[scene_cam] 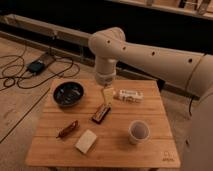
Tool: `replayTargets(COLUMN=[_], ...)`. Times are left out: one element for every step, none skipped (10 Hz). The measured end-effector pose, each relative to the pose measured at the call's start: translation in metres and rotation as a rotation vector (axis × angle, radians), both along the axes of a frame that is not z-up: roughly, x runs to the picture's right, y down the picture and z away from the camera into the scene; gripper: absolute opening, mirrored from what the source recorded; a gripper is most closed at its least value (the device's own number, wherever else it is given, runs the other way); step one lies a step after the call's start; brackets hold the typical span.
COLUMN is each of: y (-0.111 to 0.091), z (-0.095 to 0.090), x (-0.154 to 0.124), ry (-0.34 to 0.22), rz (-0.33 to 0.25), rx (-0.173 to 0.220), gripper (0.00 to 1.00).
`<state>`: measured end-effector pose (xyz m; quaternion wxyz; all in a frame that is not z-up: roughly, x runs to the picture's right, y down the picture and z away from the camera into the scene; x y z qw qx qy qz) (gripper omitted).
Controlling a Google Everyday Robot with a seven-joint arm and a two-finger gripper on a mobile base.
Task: Place the eraser in the ceramic cup
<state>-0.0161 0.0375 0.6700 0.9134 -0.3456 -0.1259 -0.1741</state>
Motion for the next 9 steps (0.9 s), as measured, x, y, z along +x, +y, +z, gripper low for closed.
replayTargets(y=[0.006,0.016,0.026,0.039,0.049,0.065,0.072,0.078,0.084], z=[0.005,0.013,0.021,0.03,0.038,0.053,0.063,0.073,0.088], x=[-0.006,-0.011,-0.014,-0.017,-0.018,-0.02,-0.021,-0.021,-0.019], ry=[-0.028,-0.064,-0.09,-0.116,-0.134,-0.16,-0.171,-0.178,-0.178], rz=[-0.005,-0.012,-0.021,-0.031,-0.041,-0.053,-0.061,-0.07,-0.085], rx=[0.017,0.033,0.039,0.035,0.027,0.007,-0.005,-0.016,-0.025], gripper=[0.8,0.8,0.8,0.8,0.8,0.8,0.8,0.8,0.8])
